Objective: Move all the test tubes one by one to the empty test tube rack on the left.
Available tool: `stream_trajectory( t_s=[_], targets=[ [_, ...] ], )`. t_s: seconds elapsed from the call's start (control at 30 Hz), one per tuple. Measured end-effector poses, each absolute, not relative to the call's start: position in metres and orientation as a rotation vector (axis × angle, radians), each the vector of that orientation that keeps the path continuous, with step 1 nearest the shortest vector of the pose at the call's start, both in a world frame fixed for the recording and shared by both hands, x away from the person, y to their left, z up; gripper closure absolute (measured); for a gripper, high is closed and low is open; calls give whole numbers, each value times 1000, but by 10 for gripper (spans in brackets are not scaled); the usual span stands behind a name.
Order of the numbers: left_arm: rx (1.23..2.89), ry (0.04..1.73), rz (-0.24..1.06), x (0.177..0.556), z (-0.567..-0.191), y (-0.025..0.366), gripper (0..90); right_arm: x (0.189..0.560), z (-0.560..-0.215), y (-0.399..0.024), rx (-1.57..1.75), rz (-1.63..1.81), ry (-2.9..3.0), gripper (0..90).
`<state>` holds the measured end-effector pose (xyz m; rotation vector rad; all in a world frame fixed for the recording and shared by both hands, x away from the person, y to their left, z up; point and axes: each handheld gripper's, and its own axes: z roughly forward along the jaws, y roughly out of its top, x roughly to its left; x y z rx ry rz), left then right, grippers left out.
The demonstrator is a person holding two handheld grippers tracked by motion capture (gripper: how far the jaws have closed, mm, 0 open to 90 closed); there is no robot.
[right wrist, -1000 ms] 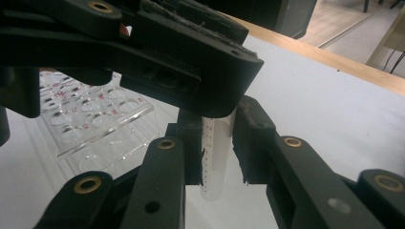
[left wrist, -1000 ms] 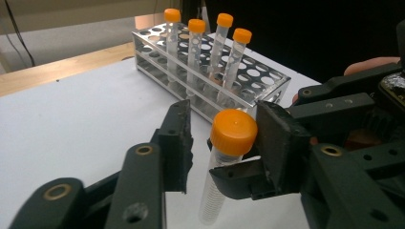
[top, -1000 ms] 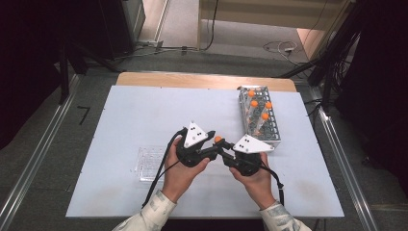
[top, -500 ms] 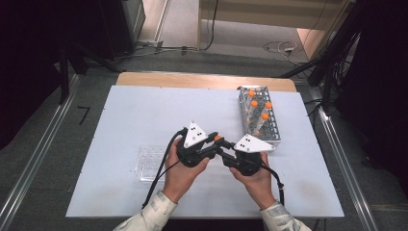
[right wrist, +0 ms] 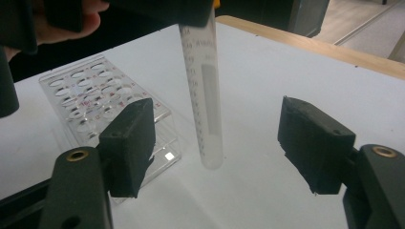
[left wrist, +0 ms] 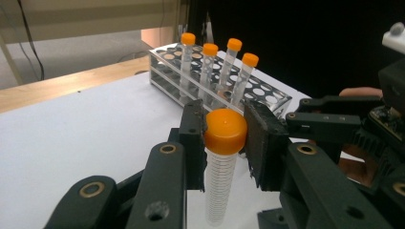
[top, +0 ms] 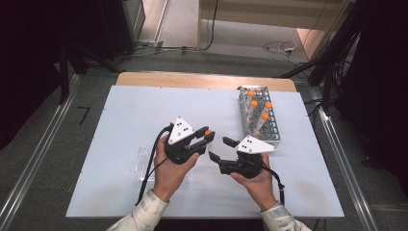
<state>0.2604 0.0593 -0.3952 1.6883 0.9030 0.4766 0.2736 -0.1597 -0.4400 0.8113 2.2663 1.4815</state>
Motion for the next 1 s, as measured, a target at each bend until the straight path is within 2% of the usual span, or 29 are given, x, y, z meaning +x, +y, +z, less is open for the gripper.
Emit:
stream_trajectory(
  t_s=[0.17, 0.53, 1.0],
  targets=[
    [1669, 908, 487, 256, -390, 70, 705, 271, -441, -161, 804, 1476, 2274, 238],
    [1631, 961, 557, 239, -380, 112, 706, 271, -444, -166, 819, 1465, 2272, 233],
    [1648, 1001, 601, 232, -387, 131, 705, 272, -446, -169, 842, 1455, 2268, 233]
  ],
)
